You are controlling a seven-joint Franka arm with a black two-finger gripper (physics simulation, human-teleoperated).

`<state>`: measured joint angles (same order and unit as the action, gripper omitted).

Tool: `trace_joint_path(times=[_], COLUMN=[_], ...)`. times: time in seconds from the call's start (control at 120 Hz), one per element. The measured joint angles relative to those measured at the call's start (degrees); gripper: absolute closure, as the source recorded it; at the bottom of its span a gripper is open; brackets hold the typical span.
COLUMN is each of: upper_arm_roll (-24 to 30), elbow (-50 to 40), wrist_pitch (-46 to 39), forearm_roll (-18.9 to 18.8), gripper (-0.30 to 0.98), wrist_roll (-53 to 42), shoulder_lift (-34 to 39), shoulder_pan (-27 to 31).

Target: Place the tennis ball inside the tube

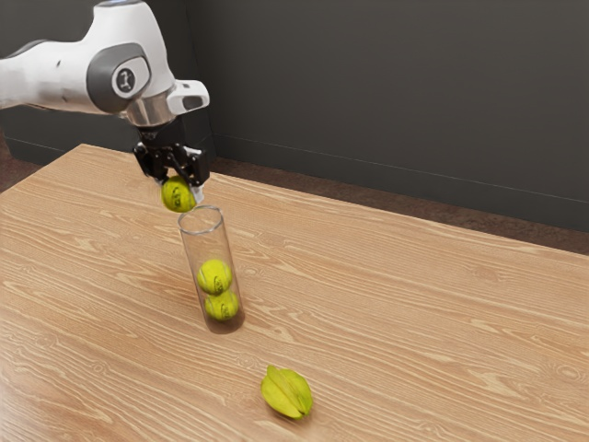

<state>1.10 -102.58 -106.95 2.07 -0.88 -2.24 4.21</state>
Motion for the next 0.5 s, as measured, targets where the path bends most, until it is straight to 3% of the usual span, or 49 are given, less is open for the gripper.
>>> trace_joint_path(times=[0.108, 0.292, 0.5], upper_arm_roll=[1.9, 2.5, 5.0], elbow=[1.4, 2.1, 6.7], wrist_pitch=[1.6, 3.1, 6.3], forearm_roll=[-0.5, -0.7, -0.6], gripper=[0.28, 0.12, 0.05], wrist_roll=[1.6, 3.6, 2.1], shoulder_lift=[-0.6, -0.9, 0.6], shoulder_pan=[-0.3, 0.1, 2.6])
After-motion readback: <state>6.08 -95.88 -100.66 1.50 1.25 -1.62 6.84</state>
